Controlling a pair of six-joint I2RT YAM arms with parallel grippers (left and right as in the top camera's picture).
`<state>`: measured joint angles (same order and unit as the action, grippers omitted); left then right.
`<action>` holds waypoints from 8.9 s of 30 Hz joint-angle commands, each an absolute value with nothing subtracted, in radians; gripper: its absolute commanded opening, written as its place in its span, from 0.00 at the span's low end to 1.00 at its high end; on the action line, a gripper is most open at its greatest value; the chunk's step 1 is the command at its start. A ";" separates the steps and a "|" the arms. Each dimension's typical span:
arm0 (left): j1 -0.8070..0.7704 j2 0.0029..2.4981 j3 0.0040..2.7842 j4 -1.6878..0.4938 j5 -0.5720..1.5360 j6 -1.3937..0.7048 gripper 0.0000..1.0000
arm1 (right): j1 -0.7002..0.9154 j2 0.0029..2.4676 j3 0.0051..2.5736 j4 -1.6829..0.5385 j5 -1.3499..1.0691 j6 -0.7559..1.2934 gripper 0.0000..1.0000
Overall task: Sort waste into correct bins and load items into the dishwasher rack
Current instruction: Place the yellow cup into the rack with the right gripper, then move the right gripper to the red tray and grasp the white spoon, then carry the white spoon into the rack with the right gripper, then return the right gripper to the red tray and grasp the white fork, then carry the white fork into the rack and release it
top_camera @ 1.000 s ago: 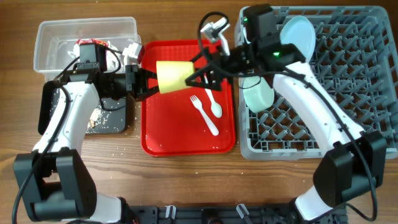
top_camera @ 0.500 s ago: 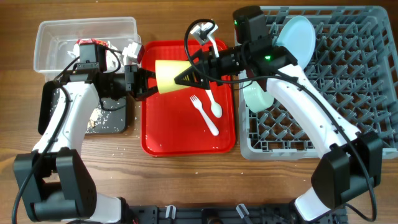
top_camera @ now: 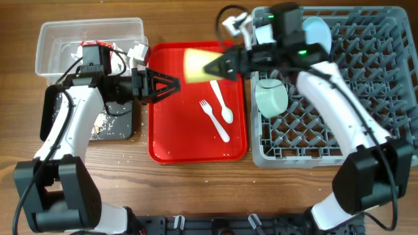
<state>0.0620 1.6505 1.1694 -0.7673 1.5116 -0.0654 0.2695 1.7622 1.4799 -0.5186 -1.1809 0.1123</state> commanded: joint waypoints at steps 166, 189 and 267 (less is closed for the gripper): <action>0.068 1.631 1.172 -0.688 0.313 -0.191 1.00 | 0.144 1.762 1.680 -1.428 0.120 0.227 0.04; 0.068 1.631 1.172 -0.688 0.313 -0.191 1.00 | 0.258 1.726 1.739 -1.200 -0.250 0.108 0.63; 0.068 1.631 1.172 -0.688 0.313 -0.191 1.00 | 0.156 1.768 1.494 -1.110 0.269 -0.016 0.97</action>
<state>0.0620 1.6505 1.1694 -0.6907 0.3183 -0.1818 0.1600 1.7706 1.4628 -1.1076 0.2455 -0.0105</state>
